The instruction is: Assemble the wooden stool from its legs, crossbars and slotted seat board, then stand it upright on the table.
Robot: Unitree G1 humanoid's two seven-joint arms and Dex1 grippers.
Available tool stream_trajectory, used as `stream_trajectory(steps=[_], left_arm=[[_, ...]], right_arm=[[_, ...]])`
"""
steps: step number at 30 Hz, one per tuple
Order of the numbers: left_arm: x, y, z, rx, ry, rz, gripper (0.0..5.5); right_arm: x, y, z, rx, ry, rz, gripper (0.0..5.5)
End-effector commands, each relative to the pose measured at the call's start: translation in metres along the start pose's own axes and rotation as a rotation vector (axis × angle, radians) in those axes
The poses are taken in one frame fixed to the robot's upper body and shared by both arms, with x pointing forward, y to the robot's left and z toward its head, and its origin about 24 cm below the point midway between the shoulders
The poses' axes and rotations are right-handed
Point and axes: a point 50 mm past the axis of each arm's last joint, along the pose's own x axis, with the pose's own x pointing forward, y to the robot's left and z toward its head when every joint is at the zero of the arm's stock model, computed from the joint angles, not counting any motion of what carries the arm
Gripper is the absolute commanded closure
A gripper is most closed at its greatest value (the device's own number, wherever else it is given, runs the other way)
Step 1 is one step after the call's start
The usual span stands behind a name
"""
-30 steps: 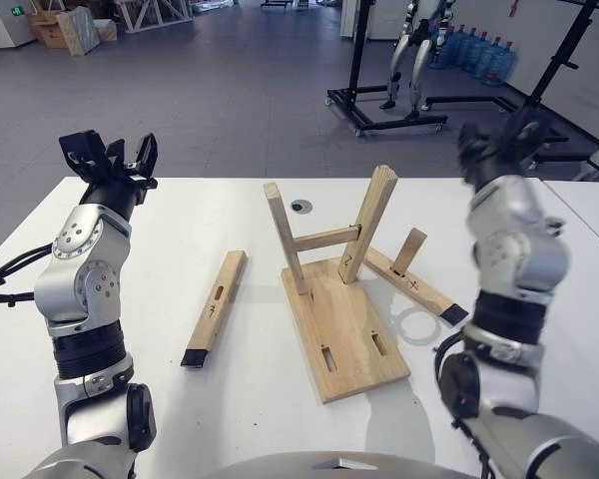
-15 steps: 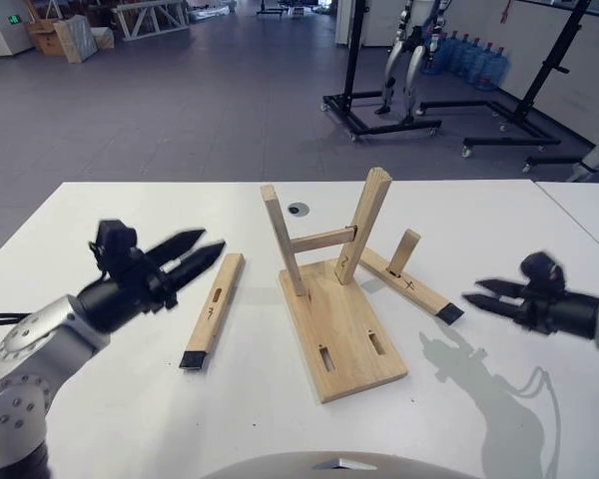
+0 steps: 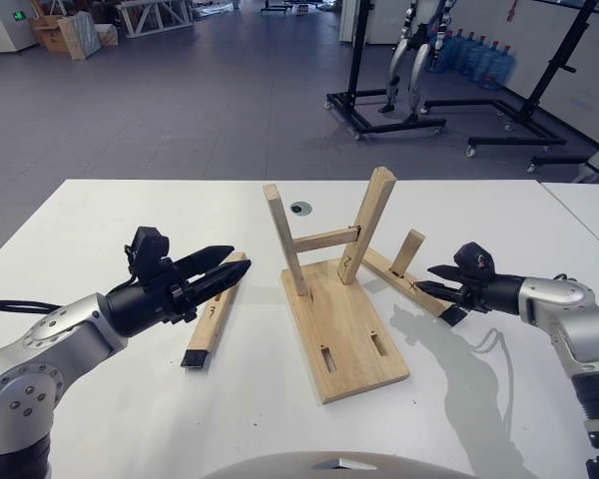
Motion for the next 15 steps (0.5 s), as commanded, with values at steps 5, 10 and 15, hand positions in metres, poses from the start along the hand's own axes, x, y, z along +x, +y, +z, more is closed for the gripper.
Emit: stream_trajectory(steps=[5,10,15], left_arm=[[0.0033,-0.0045,-0.0105,0.010,0.070,-0.017,2.28],[0.0050,-0.0026,-0.0119,0.037,0.081,0.006,1.48],[0.0090,0.0023,-0.0109,0.069,0.085,0.031,1.29]], right_arm=[[0.0114,-0.0132,0.0023,-0.016,0.023,-0.008,2.64],[0.0127,-0.0114,0.0042,-0.003,0.027,0.026,1.67],[0.0163,-0.0095,-0.0028,-0.026,0.057,0.029,1.63]])
